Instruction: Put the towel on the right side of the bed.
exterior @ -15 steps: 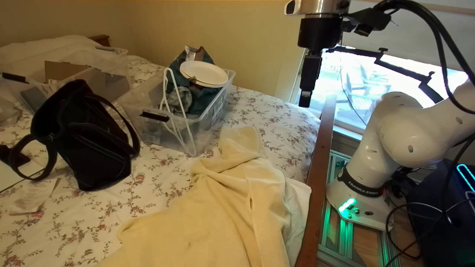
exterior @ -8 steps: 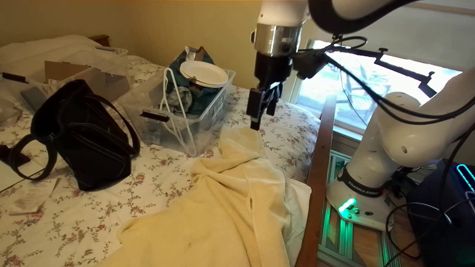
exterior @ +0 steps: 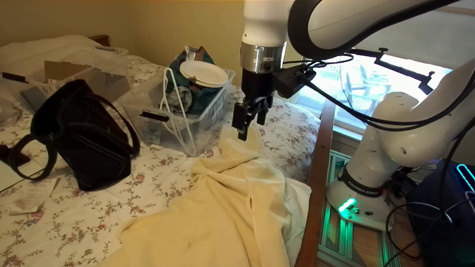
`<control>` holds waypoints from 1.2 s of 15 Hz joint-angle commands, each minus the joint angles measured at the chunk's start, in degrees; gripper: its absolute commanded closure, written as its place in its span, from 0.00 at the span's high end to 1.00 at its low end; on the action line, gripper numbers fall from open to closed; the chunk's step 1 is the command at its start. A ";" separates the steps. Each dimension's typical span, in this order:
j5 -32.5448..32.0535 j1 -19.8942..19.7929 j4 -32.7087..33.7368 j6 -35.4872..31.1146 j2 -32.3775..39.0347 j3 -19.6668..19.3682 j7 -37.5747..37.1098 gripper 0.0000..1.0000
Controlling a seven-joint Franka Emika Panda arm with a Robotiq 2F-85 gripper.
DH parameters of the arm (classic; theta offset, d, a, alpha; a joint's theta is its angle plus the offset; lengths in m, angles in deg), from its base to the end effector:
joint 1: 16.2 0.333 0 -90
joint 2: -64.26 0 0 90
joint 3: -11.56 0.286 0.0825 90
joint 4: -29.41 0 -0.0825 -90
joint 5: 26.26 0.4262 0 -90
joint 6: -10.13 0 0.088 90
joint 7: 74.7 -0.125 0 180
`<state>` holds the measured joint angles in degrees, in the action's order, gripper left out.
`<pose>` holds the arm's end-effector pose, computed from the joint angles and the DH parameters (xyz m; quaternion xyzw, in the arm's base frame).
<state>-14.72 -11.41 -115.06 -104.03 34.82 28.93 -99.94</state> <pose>0.4057 0.1722 0.3806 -0.9958 0.0893 0.0198 0.0108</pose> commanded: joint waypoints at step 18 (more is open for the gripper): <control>-13.76 6.39 2.46 -33.26 36.73 -0.33 -11.82 0.66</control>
<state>-27.86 -7.13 -114.67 -134.75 66.82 31.17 -112.06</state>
